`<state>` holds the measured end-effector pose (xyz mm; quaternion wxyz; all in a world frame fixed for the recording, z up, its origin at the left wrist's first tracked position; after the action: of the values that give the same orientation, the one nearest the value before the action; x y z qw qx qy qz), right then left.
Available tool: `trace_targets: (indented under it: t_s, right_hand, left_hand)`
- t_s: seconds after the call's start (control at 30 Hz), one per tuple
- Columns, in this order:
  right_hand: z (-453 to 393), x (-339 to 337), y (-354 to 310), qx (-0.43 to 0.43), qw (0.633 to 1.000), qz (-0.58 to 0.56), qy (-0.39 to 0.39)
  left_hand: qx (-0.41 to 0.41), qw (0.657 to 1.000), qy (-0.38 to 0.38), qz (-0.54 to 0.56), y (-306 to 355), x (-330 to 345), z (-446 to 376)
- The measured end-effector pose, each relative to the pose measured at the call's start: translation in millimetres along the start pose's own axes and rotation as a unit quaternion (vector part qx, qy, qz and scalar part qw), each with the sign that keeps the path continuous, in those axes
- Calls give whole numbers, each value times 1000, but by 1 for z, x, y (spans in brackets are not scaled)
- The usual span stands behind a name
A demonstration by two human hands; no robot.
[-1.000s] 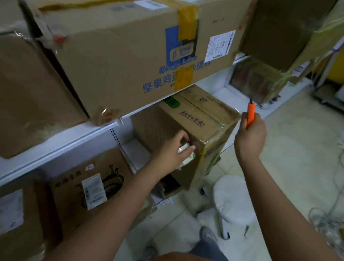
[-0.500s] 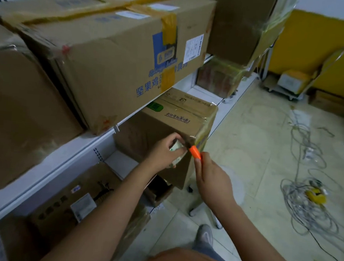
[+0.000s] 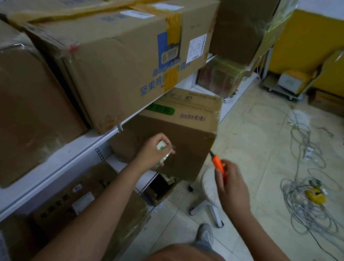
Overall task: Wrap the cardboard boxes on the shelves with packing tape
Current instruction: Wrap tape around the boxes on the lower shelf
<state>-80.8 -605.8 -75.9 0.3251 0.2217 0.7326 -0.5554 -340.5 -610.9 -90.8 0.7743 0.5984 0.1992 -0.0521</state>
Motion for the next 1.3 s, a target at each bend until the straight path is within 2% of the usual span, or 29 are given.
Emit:
trace_targets:
  t_s: [0.1,0.13,0.27,0.37,0.43,0.5,0.57,0.63,0.73,0.83,0.97,1.1,1.2,1.3]
  right_hand:
    - [-56,-21,-28,-56,995,-37,77]
    - [-75,-22,-36,-79,993,-48,71]
    - [-114,12,-39,-142,987,-62,-39]
    - [-115,8,-35,-146,981,-121,-40]
    - [-116,-5,-30,-152,983,-106,4]
    - [-119,-14,-13,-103,989,-95,52]
    - [-119,-7,1,-69,990,-110,49]
    - [-119,-1,8,-81,988,-125,38]
    - [-125,-5,13,-96,989,-101,41]
    - [-132,-5,12,-120,989,-78,39]
    - [-148,-5,7,-160,984,-73,34]
    - [-172,0,-5,-203,975,-91,-4]
    - [-194,4,-15,-245,963,-92,-61]
    - [-212,3,-14,-250,956,-119,-99]
  left_hand:
    - [-2,999,31,22,4,0,-2]
    - [-4,999,36,28,5,1,-3]
    - [-10,999,41,30,6,6,-1]
    - [-12,997,59,40,7,-1,-1]
    - [-16,996,72,43,6,-9,0]
    - [-22,995,85,42,2,-17,0]
    - [-31,994,96,47,-2,-23,1]
    - [-42,990,117,65,-7,-29,2]
    - [-64,974,194,103,-16,-48,17]
    - [-95,937,315,117,-33,-69,43]
    - [-143,851,498,79,-47,-101,83]
    - [-192,798,567,65,-42,-114,91]
    - [-204,753,614,118,-36,-113,96]
    - [-198,711,649,187,-29,-115,99]
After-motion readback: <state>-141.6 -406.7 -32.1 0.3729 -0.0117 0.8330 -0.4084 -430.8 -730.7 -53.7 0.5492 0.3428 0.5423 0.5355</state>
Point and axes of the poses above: each hand's wrist, its own z-axis away from the middle knuckle, its own x-axis out of the palm, y = z × x, the point moved 9 cm from there along -z, towards the middle knuckle, and after that the axes turned 7 degrees about -z, right-handed, at the moved point
